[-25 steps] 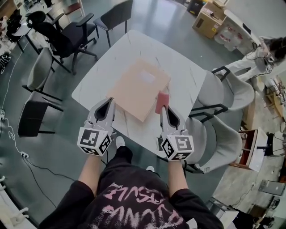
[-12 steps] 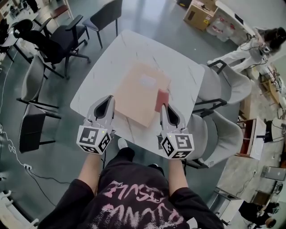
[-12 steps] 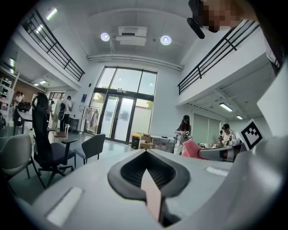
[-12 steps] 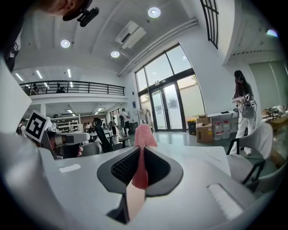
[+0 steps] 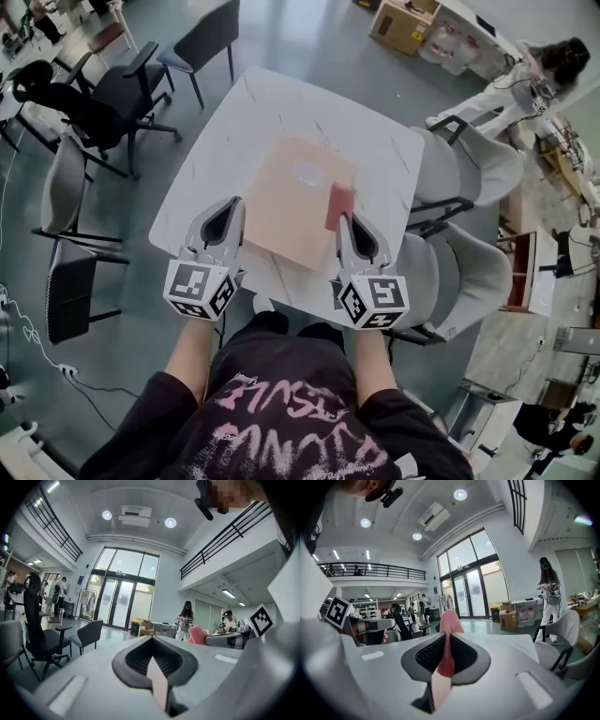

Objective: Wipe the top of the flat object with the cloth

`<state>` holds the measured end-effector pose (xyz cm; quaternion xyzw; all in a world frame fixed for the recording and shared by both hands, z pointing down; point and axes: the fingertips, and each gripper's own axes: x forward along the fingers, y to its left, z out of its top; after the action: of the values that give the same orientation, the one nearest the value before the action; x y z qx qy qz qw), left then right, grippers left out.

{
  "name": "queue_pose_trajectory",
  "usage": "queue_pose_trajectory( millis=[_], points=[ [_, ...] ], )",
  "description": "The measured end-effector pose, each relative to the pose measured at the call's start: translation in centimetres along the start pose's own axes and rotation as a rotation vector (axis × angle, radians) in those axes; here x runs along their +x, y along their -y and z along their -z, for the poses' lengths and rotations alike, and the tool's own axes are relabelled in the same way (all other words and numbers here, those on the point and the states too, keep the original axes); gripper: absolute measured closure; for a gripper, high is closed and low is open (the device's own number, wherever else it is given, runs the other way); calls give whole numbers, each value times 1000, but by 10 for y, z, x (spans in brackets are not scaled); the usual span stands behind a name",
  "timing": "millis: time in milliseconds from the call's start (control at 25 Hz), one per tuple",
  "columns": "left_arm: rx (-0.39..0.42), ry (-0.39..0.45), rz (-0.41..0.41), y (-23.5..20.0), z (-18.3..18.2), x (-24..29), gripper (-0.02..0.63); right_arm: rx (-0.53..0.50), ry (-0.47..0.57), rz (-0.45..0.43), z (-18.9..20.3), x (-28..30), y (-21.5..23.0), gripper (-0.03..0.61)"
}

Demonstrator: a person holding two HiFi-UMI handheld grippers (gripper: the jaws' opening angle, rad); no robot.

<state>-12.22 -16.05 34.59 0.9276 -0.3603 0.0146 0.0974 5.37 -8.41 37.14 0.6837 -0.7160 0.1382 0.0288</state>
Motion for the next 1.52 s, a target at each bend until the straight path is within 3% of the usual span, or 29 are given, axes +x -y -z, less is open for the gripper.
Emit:
queue_pose_trajectory(
  millis=[760, 1520],
  points=[
    [28, 0, 45, -1, -3, 17, 614, 16, 18, 10, -4, 12, 2, 529],
    [69, -20, -3, 9, -8, 51, 614, 35, 22, -55, -15, 34, 40, 529]
  ],
)
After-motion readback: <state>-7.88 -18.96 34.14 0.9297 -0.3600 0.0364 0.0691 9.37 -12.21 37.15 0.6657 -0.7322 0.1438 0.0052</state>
